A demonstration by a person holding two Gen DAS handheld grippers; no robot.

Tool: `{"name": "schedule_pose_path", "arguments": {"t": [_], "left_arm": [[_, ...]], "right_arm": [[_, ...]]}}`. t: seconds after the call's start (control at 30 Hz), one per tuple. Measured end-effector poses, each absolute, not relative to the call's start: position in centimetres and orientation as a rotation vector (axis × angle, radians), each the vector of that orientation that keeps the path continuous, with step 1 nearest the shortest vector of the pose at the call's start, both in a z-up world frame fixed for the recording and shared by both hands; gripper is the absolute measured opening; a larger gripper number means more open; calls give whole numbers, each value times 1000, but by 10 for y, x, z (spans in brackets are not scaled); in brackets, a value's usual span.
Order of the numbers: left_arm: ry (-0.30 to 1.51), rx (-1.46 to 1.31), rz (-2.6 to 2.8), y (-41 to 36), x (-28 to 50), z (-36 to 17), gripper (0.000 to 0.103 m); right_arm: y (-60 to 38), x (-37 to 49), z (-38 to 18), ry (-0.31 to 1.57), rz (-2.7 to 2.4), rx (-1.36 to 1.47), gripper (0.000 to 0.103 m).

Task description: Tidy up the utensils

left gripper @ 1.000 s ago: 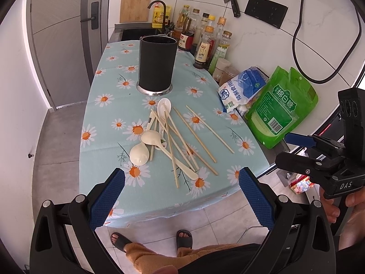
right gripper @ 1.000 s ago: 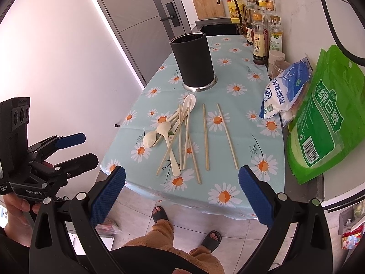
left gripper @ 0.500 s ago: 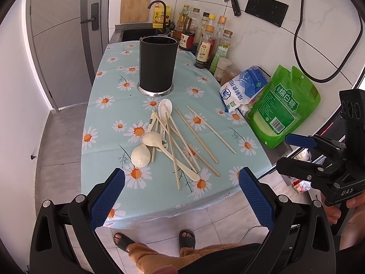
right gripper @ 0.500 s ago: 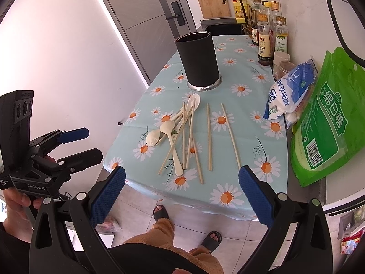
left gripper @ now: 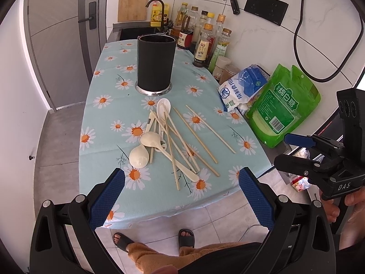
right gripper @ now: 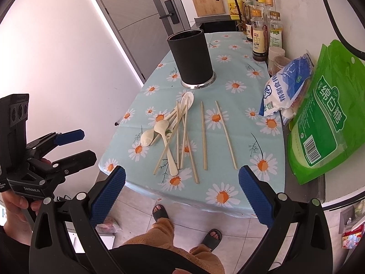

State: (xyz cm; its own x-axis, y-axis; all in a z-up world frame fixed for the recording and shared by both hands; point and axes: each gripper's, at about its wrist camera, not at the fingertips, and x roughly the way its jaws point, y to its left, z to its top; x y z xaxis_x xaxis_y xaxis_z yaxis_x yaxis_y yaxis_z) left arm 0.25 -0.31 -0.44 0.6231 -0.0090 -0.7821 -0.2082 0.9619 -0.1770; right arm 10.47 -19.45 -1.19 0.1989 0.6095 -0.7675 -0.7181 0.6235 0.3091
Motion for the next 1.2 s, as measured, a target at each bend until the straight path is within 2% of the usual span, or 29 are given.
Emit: {"name": "schedule_pose_path", "arguments": {"t": [0.77, 0.87, 0.93, 1.2], "left_arm": [[944, -254, 141, -15, 10, -1, 96], [962, -262, 131, -17, 15, -5, 96], [973, -272, 129, -16, 21, -8, 96], [1039, -304, 107, 1, 51, -30, 80]], "right_arm": [[-199, 116, -16, 1012, 1005, -120, 98], [-198, 123, -21, 1036, 999, -135, 96], [-195, 131, -26, 1058, 994, -156, 91], [-177, 170, -52, 1169, 964, -192, 78]]}}
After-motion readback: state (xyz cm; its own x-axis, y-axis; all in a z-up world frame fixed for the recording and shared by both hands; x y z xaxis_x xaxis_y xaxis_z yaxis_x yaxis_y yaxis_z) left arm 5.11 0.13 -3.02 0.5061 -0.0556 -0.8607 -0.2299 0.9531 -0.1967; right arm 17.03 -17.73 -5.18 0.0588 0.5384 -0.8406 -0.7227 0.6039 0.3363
